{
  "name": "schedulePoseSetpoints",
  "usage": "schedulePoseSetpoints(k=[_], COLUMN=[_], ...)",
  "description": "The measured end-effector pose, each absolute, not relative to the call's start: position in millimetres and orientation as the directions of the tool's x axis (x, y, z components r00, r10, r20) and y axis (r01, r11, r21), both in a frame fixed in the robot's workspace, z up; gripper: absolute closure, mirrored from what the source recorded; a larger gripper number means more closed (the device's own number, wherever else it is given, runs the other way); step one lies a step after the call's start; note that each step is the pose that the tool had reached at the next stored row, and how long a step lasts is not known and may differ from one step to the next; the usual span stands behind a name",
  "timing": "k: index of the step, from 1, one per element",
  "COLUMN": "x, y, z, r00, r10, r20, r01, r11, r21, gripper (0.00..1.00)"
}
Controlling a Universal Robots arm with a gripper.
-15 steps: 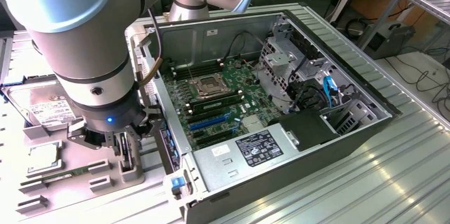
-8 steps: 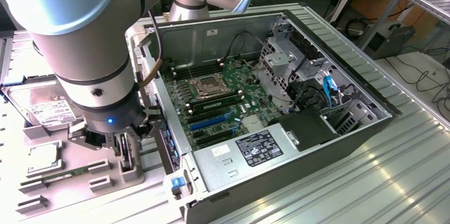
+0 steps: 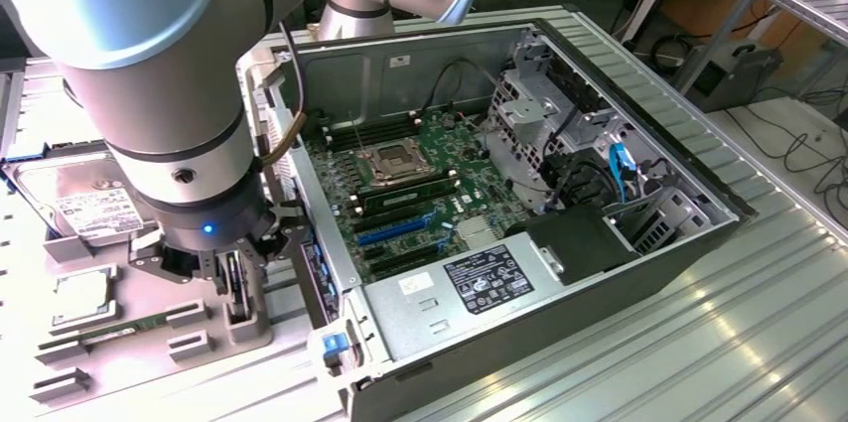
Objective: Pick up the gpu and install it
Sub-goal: 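Pick up the gpu and move the gpu toward the slot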
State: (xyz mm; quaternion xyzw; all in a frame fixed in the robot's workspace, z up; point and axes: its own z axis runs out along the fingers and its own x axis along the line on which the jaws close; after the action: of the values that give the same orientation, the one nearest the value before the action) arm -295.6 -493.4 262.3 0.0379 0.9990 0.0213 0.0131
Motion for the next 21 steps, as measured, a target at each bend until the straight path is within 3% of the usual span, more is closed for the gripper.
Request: schedulePoseSetpoints(k=[21], x=[-309.6], y=[-489.1], z=[259.9], r00=[-0.997], r10=[0.076], r20=[-0.025], r01=[0.075], r11=[0.996], r21=[0.041], gripper=[0.58])
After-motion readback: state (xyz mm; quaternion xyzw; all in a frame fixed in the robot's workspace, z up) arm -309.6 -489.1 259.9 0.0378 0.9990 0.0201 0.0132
